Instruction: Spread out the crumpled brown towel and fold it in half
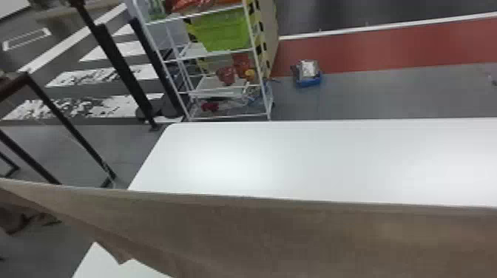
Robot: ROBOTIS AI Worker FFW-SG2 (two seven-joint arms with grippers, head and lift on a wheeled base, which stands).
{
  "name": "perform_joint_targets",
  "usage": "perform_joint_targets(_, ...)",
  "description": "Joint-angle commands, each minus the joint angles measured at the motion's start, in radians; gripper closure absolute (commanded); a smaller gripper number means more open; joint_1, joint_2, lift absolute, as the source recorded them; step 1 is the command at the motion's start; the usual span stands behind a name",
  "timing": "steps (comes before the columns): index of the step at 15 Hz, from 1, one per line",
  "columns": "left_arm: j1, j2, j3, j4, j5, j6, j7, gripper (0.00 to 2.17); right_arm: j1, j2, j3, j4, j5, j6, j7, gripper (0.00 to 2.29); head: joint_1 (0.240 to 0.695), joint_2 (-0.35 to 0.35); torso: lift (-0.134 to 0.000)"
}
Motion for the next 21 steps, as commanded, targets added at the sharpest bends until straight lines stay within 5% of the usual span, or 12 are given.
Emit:
perform_joint_targets(1, 0.015, 0.001, 0.035, 0.027, 0.024, 0.001, -0.025, 1.33, 0.0, 0.001, -0.006, 0.003, -0.006, 0.018, 0.003, 1.99, 0.695, 0.35, -0.124)
perform_joint_targets(5, 0.054, -0.022, 0.037, 0.073, 0.03, 0.001, -0.093, 1.33, 0.0, 0.001, -0.006, 0.006, -0.011, 0.061, 0.003, 1.99, 0.695, 0.35, -0.124)
perform_joint_targets(8, 0.053, 0.001, 0.02, 0.066, 0.045, 0.001, -0.042, 1.33, -0.023, 0.001, -0.012, 0.043, -0.003, 0.119, 0.003, 1.99, 0.695, 0.35, -0.124)
perform_joint_targets(10, 0.053, 0.008, -0.061, 0.039, 0.019, 0.001, 0.004, 1.33, -0.027, 0.001, 0.033, 0.11, 0.064, 0.116, 0.003, 1.99, 0.695, 0.35, -0.124)
perform_joint_targets(14, 0.013, 0.008, -0.399, 0.006, -0.265, 0.001, 0.061, 1.33, -0.076, 0.001, 0.243, 0.256, 0.285, -0.025, -0.071, 1.99, 0.695, 0.35, -0.124)
perform_joint_targets(17, -0.007, 0.005, -0.581, 0.007, -0.398, 0.001, 0.116, 1.33, -0.173, 0.001, 0.366, 0.339, 0.428, -0.071, -0.135, 1.99, 0.695, 0.216, -0.124)
perform_joint_targets(21, -0.01, -0.015, -0.814, 0.095, -0.535, -0.104, 0.167, 1.33, -0.262, -0.02, 0.507, 0.502, 0.569, -0.221, -0.206, 1.99, 0.695, 0.141, -0.124)
